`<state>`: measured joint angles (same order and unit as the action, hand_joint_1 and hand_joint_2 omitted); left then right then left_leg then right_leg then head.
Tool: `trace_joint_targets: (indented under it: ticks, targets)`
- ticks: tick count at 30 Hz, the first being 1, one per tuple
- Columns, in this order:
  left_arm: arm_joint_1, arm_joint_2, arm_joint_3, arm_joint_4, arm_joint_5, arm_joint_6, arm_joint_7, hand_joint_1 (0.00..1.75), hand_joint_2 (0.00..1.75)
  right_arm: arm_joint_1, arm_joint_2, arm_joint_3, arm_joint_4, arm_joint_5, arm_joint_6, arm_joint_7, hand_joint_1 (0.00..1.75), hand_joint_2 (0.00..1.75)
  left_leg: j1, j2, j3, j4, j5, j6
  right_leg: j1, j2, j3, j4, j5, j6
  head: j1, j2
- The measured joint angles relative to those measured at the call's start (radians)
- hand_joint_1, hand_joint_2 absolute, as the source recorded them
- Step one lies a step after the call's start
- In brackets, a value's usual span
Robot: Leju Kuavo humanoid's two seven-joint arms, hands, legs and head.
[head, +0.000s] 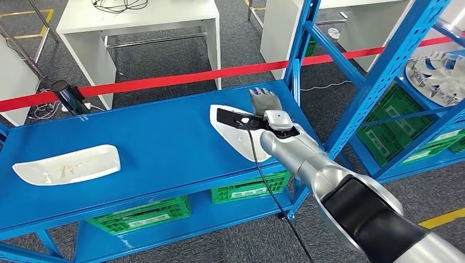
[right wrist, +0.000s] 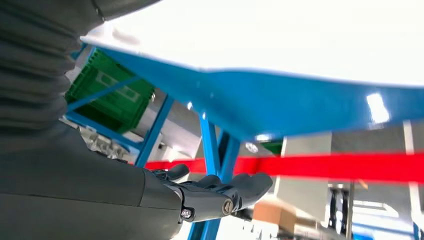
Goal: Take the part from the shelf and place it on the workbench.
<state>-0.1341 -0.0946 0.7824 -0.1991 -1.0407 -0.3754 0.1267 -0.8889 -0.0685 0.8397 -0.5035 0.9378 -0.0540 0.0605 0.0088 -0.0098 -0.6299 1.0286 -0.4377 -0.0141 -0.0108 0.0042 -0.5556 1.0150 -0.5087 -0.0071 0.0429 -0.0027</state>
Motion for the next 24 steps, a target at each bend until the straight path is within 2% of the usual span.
trace_joint_targets:
  ticks: [3, 13, 22, 24]
  targets:
    - [0.003, 0.0, 0.006, 0.0, 0.002, 0.0, -0.001, 0.0, 0.0, 0.024, -0.011, -0.005, 0.0, -0.005, 0.01, 0.007, 0.0, 1.75, 0.0, 0.0, 0.0, 0.0, 0.001, 0.001, 0.0, 0.0, 0.0, 0.0, 0.0, 0.004, 0.0, 0.0]
    - [0.009, 0.0, 0.014, 0.0, 0.004, 0.0, -0.001, 0.0, 0.0, 0.056, -0.036, -0.013, -0.003, -0.009, 0.015, 0.013, 0.0, 1.75, 0.0, 0.002, 0.004, -0.001, 0.001, 0.001, 0.001, 0.0, 0.001, 0.001, 0.001, 0.005, 0.0, 0.0]
    - [0.011, -0.001, 0.027, 0.0, 0.017, 0.0, -0.016, 0.0, 0.0, 0.12, -0.079, -0.034, -0.032, -0.001, 0.02, 0.067, 0.03, 1.75, 0.0, 0.002, 0.004, -0.002, 0.001, 0.001, 0.0, 0.0, 0.003, 0.001, 0.0, 0.005, 0.0, 0.0]
    - [0.011, -0.001, 0.032, 0.0, 0.018, 0.0, -0.016, 0.0, 0.0, 0.126, -0.084, -0.039, -0.034, 0.002, 0.019, 0.078, 0.9, 1.75, 0.0, 0.002, 0.005, -0.002, 0.001, 0.001, 0.0, 0.0, 0.003, 0.001, 0.0, 0.005, 0.0, 0.0]
